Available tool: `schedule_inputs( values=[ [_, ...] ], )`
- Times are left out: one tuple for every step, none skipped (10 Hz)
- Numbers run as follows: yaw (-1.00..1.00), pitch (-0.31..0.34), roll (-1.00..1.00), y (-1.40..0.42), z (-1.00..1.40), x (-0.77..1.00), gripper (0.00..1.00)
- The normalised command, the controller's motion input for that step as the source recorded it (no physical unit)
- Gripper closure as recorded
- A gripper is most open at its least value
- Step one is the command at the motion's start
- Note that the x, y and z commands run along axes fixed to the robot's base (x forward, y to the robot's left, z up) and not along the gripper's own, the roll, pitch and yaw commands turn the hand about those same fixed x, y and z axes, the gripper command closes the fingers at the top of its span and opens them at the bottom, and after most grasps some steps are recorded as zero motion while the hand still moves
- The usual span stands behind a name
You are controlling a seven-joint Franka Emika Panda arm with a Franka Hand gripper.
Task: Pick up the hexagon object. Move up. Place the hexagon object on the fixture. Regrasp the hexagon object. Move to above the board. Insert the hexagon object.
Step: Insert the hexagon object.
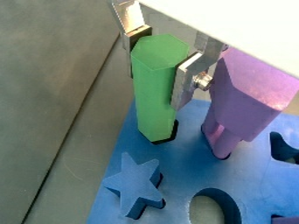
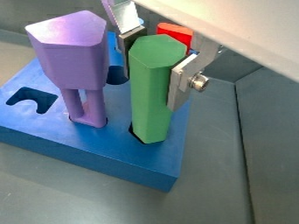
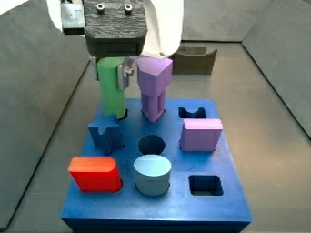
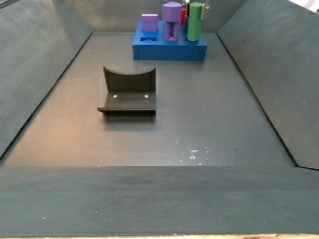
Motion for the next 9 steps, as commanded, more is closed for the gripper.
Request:
schedule_inputs(
  values=[
    [0.03, -0.089, -0.02, -0.07, -0.17, 0.00, 1.00],
    [0.02, -0.077, 0.00, -0.02, -0.19, 0.00, 1.00],
    [0.00, -0.080, 0.00, 0.00, -0.31, 0.00, 1.00],
    [0.00, -0.139, 0.05, -0.01, -0.62, -0.03, 1.00],
    [0.00, -0.179, 0.07, -0.10, -0.74, -0.05, 1.00],
    [0.00, -0.204, 0.05, -0.12, -0.61, -0.05, 1.00],
    [0.00, -0.124, 0.00, -0.03, -0.17, -0.07, 1.00],
    [0.00, -0.063, -0.03, 0.01, -0.01, 0.00, 1.00],
    [0.00, 0.000, 0.00, 0.00, 0.00, 0.00, 1.00]
  ],
)
